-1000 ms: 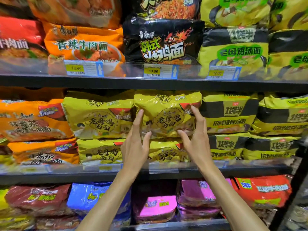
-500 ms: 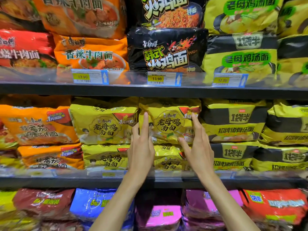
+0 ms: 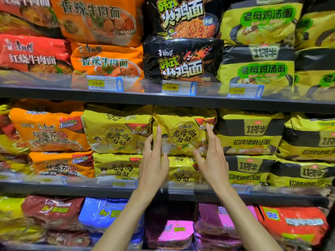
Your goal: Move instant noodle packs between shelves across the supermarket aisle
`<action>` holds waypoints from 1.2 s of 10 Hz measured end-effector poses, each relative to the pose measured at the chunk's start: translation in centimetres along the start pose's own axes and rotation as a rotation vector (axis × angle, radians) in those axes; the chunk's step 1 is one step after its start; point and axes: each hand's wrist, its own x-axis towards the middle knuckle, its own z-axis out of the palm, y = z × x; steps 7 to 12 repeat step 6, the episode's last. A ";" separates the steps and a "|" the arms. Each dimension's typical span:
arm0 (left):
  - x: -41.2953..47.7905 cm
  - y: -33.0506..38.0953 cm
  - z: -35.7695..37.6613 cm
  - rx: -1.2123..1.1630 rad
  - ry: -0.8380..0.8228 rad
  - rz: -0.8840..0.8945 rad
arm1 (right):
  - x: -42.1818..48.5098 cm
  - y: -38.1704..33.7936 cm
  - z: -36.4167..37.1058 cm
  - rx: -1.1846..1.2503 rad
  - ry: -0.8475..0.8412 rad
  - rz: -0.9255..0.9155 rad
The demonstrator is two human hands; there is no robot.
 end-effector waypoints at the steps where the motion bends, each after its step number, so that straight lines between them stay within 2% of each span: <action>1: -0.6 0.0 -0.7 -0.020 -0.062 -0.036 | -0.2 0.4 -1.0 -0.007 -0.076 -0.008; 3: -1.3 0.0 -2.3 0.061 -0.156 -0.063 | -0.2 -0.1 -4.0 -0.067 -0.258 -0.036; 6: -1.1 2.7 -6.3 0.330 -0.261 0.008 | -1.2 -1.5 -8.1 -0.386 -0.476 -0.130; 12: -1.1 2.7 -6.3 0.330 -0.261 0.008 | -1.2 -1.5 -8.1 -0.386 -0.476 -0.130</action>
